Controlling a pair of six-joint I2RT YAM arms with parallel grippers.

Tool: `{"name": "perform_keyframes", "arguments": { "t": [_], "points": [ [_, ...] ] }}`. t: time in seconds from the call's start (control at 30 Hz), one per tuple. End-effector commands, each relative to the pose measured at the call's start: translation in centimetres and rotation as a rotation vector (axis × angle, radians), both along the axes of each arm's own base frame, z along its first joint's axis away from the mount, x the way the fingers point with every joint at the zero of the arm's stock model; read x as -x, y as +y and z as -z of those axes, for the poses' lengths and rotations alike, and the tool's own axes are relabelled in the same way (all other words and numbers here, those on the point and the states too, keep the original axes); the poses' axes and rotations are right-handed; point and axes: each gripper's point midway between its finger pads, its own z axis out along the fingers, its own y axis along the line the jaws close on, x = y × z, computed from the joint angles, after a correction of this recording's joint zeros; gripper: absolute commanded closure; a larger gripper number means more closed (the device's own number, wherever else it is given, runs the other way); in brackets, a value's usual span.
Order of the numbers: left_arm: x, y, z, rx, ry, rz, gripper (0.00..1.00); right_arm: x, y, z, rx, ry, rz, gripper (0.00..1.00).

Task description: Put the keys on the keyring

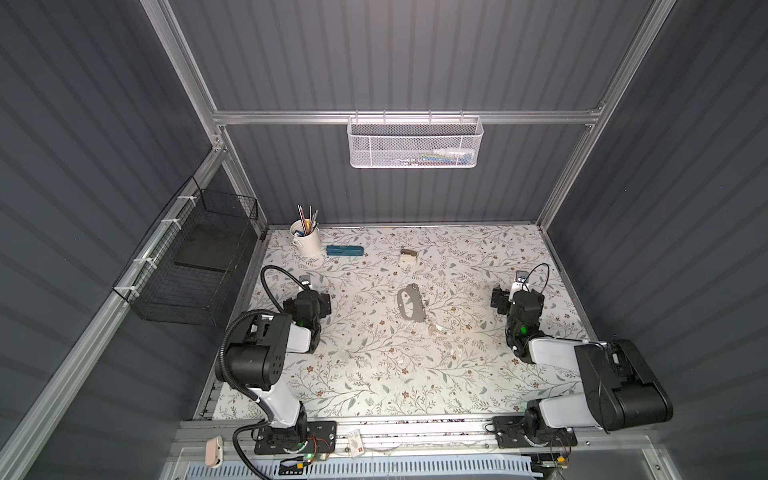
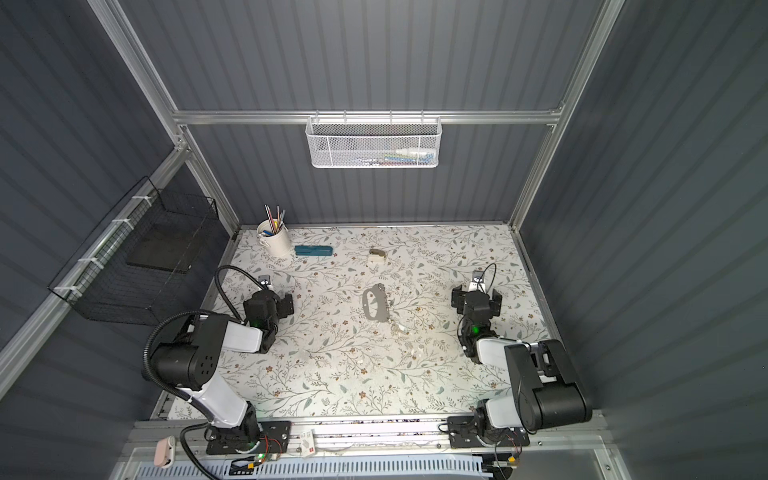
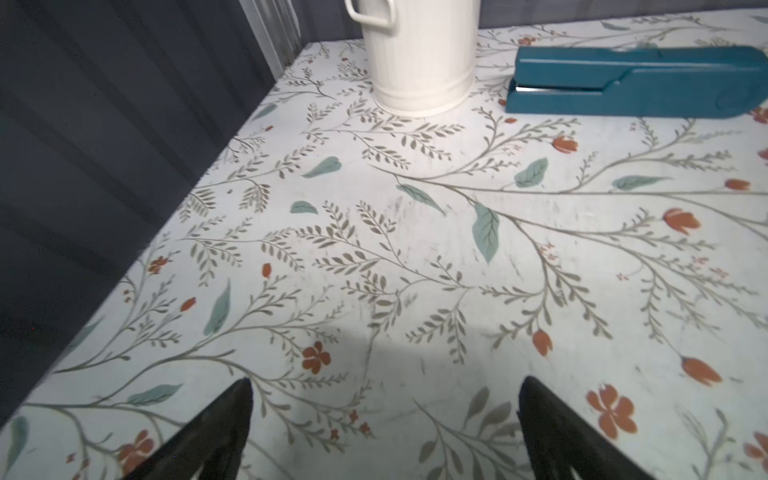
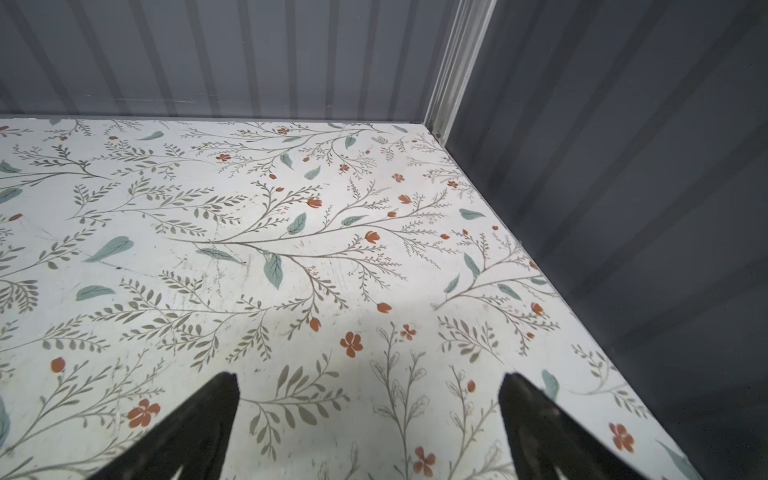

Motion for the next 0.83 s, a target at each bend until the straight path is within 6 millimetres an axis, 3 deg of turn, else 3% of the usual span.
{"name": "perform_keyframes", "arguments": {
  "t": [0.0,0.2,0.27,0.8],
  "points": [
    [-1.3,-0.5,-2.0,0.026,-0.092,0.047,0.0,-1.0,0.4,-2.4,-0.035,-0.109,-0.068,0.01],
    [-1.3,-0.3,-1.9,0.038,-0.088,0.049,0.0,-0.8,-0.4,-1.5,-0.137,-0.162,-0.117,0.01],
    [-1.3,-0.3,-1.9,0.038,-0.09,0.049,0.0,-0.9,-0.3,-0.8,-0.156,-0.084,-0.115,0.01],
    [-1.3,-0.4,-1.9,0.038,-0.09,0.052,0.0,-0.8,-0.8,-1.2,-0.147,-0.135,-0.095,0.01]
  ]
}}
